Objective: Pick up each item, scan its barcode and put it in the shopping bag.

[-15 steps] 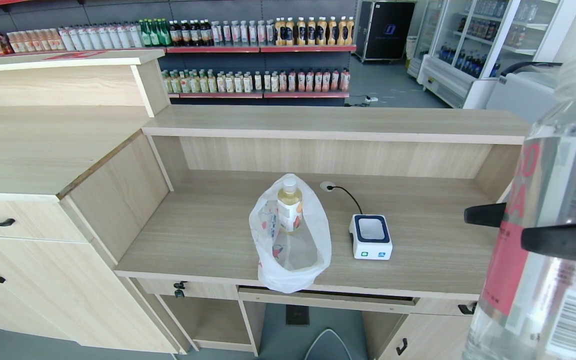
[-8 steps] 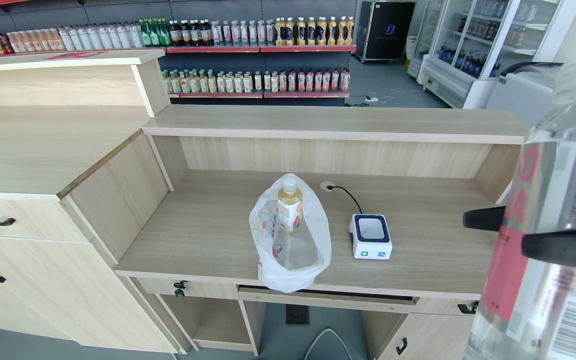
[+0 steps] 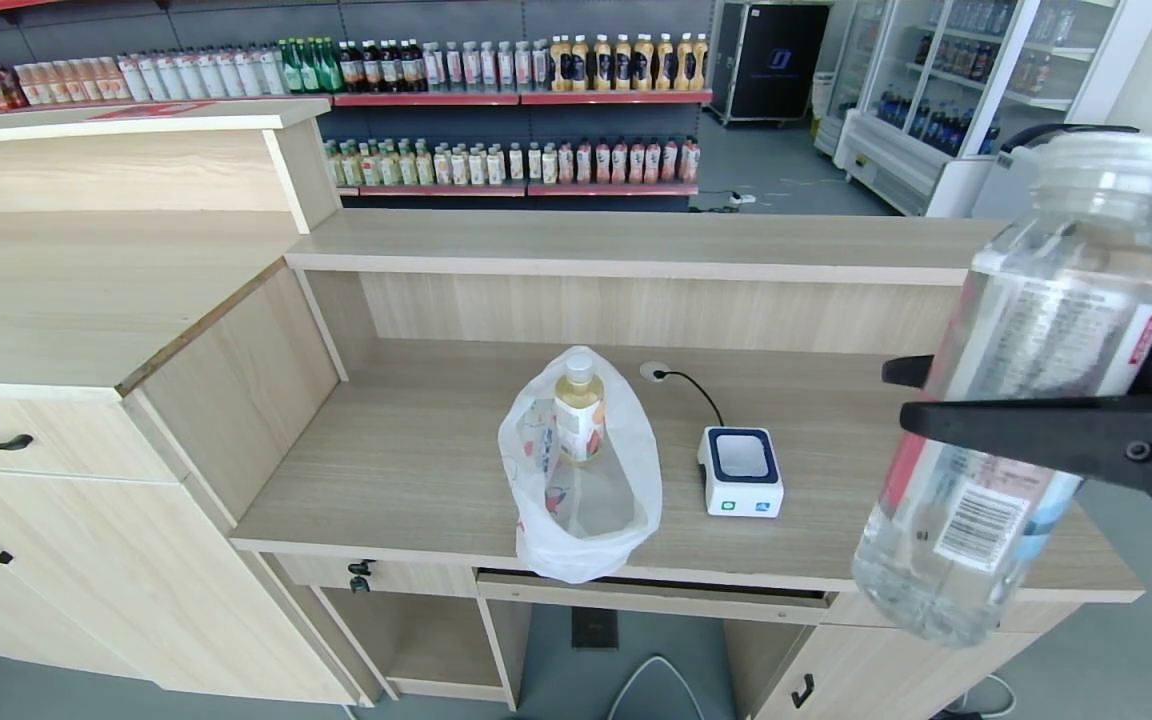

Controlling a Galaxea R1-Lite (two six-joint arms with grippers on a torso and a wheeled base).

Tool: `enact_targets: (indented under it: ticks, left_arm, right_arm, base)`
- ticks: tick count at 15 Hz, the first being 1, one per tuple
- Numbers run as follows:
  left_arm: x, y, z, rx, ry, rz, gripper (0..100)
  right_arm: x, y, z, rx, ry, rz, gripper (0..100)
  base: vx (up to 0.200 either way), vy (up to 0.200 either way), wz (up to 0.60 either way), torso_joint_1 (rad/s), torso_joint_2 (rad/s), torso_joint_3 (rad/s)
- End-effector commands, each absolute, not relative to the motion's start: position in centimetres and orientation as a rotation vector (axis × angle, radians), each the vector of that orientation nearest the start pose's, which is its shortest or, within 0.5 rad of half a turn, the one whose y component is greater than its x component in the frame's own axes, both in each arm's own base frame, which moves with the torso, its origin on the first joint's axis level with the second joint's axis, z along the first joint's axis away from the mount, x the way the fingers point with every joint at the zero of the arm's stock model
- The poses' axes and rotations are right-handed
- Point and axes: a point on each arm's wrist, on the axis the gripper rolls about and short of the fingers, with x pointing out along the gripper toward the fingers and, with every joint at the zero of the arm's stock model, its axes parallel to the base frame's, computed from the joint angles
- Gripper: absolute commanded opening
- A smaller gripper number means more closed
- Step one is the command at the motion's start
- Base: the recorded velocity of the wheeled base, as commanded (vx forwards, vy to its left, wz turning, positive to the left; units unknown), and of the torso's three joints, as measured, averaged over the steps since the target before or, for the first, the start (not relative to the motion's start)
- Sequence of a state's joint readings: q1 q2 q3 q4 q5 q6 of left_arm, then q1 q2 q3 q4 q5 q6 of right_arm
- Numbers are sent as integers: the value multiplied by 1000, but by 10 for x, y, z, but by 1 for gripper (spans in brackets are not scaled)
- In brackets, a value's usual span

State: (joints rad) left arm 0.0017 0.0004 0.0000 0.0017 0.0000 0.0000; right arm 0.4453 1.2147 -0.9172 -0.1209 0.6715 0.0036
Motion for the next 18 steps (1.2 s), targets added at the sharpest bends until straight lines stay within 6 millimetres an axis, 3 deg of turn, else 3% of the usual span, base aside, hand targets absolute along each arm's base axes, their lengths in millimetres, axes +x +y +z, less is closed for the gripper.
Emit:
enact_targets:
  ticks: [1, 3, 4, 8, 11, 13, 18]
  left_arm:
    - [-23, 0, 75, 0, 2, 2, 100]
    - [-23, 0, 75, 0, 2, 2, 100]
    - [-23, 0, 75, 0, 2, 2, 100]
    - [-23, 0, 75, 0, 2, 2, 100]
    - [-23, 0, 75, 0, 2, 2, 100]
    - [-23, 0, 75, 0, 2, 2, 100]
    - [-23, 0, 75, 0, 2, 2, 100]
  right_arm:
    - [212, 76, 261, -109, 142, 939, 0]
    - [247, 50, 237, -310, 15, 808, 0]
    - [266, 28, 225, -472, -57, 716, 0]
    - [307, -15, 213, -824, -155, 557, 0]
    - [325, -24, 205, -1010, -263, 498, 0]
    - [331, -25, 201, -1016, -274, 490, 0]
    - [346, -30, 184, -1052, -297, 481, 0]
  base:
    - [0, 0, 0, 0, 0, 0]
    - [0, 0, 0, 0, 0, 0]
    - [0, 0, 0, 0, 0, 0]
    - [0, 0, 0, 0, 0, 0]
    - [0, 0, 0, 0, 0, 0]
    - [0, 0, 0, 0, 0, 0]
    - [0, 0, 480, 1, 1, 0]
